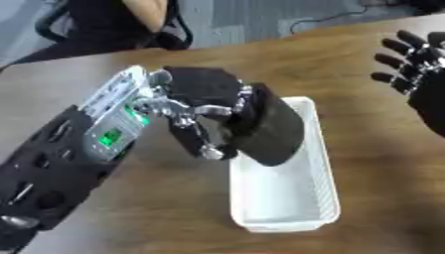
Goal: Pick up objects on the table and place them in the box.
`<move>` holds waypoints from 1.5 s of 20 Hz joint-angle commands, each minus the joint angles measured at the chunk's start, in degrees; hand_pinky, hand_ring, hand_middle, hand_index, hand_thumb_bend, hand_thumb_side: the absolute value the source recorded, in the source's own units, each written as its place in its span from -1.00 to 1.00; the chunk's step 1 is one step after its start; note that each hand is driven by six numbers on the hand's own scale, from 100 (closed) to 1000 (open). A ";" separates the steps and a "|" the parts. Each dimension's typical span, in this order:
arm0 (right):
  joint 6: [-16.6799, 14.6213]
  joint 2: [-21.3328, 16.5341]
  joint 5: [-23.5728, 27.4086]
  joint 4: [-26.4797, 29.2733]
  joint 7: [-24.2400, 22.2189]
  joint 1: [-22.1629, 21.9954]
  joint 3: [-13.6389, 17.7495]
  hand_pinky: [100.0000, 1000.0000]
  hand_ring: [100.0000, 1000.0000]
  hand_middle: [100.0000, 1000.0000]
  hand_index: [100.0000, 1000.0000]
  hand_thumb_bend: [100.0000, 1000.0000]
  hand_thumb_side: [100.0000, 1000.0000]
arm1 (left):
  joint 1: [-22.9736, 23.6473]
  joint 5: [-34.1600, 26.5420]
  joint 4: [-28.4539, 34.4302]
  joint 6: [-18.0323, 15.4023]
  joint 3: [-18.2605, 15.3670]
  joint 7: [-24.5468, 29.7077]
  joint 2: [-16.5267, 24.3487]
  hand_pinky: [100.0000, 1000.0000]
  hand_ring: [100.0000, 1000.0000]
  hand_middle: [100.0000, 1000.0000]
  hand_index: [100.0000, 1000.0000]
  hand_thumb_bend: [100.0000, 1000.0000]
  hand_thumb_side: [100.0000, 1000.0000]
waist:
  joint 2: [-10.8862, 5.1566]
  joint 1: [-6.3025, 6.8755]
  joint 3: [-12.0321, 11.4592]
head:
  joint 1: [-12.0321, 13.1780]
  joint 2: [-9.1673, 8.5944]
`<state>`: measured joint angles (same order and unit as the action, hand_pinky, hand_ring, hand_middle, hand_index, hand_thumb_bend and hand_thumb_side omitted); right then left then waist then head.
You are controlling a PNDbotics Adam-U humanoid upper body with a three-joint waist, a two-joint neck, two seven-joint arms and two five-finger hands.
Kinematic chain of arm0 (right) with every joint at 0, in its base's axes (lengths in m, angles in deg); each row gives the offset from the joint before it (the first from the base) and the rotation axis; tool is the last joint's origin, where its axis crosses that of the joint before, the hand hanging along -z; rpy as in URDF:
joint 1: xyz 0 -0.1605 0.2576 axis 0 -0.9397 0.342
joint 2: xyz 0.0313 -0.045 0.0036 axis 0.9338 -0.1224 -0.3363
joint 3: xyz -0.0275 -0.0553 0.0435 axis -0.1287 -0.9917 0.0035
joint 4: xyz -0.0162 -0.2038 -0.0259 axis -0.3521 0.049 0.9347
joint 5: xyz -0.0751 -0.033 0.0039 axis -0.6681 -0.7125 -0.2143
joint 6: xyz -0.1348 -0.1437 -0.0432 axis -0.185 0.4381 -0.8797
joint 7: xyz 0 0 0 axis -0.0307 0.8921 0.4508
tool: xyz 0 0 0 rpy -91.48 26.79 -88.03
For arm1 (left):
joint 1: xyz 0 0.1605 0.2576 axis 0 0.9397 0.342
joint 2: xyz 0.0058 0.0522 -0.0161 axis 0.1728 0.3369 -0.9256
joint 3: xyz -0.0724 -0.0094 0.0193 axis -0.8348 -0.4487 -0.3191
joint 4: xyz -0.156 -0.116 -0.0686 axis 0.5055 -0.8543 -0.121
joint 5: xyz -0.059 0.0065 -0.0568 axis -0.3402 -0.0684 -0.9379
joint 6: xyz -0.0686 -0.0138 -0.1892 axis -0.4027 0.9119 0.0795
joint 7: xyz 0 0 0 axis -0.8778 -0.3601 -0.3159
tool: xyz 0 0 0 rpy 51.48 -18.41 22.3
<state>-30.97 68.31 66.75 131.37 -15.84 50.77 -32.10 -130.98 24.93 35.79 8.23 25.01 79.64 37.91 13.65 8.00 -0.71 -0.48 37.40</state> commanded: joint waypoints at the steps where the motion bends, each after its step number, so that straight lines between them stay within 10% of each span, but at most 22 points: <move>1: -0.10 -0.36 -0.27 0.79 -0.31 0.97 0.00 0.61 0.85 0.88 1.00 -1.00 1.00 | -0.37 0.56 -0.26 -5.03 -0.16 4.22 0.17 -1.00 -1.00 -0.67 -0.39 -1.00 -0.99 | -0.84 -0.25 0.05 | 0.45 -0.94; 11: -0.03 -0.31 -0.44 0.83 -0.40 0.92 0.05 0.61 0.85 0.88 1.00 -1.00 1.00 | -0.17 0.95 -0.52 -5.33 0.07 4.64 0.21 -1.00 -1.00 -0.56 -0.29 -1.00 -1.00 | -0.76 -0.26 -0.24 | 0.49 -0.96; 12: -0.02 -0.30 -0.44 0.84 -0.41 0.93 0.04 0.61 0.85 0.88 1.00 -1.00 1.00 | -0.22 0.87 -0.31 -5.65 0.16 5.17 0.27 -1.00 -1.00 -0.22 0.06 -0.47 -0.47 | -0.77 -0.27 -0.28 | 0.49 -0.97; 15: -0.02 -0.28 -0.43 0.83 -0.42 0.93 0.04 0.62 0.85 0.88 1.00 -1.00 1.00 | -0.35 0.22 0.08 -6.99 0.25 8.42 0.41 -1.00 -0.98 0.17 0.43 -0.12 -0.06 | -0.80 -0.32 -0.38 | 0.50 -1.01; 30: -0.13 -0.19 -0.40 0.75 -0.34 0.94 0.15 0.62 0.86 0.88 1.00 -1.00 1.00 | -0.36 -3.61 1.82 -6.72 -1.09 17.42 0.82 -1.00 -0.87 0.36 0.55 0.00 0.26 | -0.83 -0.65 -0.85 | 0.35 -1.01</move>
<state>-31.03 68.33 66.35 131.37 -16.16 50.78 -32.23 -130.59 21.91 36.49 13.46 25.01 84.88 37.43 13.69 7.92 -1.44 -0.48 37.00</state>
